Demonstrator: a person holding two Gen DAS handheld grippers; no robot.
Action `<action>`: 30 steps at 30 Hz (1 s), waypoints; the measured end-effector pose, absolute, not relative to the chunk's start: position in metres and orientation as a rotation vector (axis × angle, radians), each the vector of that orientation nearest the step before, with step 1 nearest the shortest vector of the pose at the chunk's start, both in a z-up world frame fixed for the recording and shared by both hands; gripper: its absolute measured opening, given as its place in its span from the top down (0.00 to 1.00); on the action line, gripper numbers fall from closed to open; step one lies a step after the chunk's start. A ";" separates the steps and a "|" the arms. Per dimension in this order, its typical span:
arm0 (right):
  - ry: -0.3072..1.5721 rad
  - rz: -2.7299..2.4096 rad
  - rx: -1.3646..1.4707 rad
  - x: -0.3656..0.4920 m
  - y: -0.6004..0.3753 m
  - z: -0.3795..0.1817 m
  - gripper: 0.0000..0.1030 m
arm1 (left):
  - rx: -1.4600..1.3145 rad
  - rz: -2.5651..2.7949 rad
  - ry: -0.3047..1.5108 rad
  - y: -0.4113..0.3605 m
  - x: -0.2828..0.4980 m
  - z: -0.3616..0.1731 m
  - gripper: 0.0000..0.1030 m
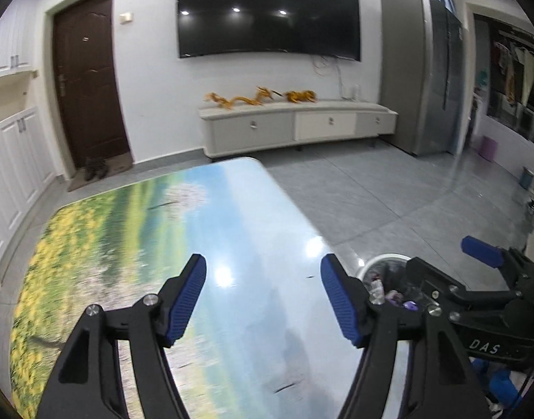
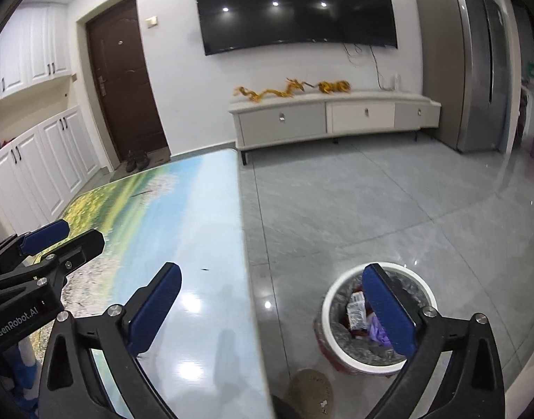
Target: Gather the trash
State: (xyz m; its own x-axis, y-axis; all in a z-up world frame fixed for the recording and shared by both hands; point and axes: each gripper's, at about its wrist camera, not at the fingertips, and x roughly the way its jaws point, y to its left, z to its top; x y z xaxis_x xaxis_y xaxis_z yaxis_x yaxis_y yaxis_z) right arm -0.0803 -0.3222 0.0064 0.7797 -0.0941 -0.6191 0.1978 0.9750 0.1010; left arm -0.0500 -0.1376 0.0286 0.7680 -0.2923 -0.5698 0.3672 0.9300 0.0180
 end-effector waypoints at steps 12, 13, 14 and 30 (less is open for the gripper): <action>0.605 -0.223 0.089 -0.093 -0.288 0.016 0.00 | 0.092 -0.238 0.563 -0.092 -0.065 0.024 0.28; 0.602 -0.230 0.081 -0.093 -0.287 0.016 0.00 | 0.087 -0.228 0.562 -0.091 -0.066 0.024 0.28; 0.600 -0.237 0.072 -0.094 -0.285 0.015 0.00 | 0.083 -0.221 0.559 -0.090 -0.067 0.024 0.28; 0.588 -0.290 0.085 -0.100 -0.302 0.009 0.00 | 0.112 -0.217 0.526 -0.111 -0.070 0.022 0.27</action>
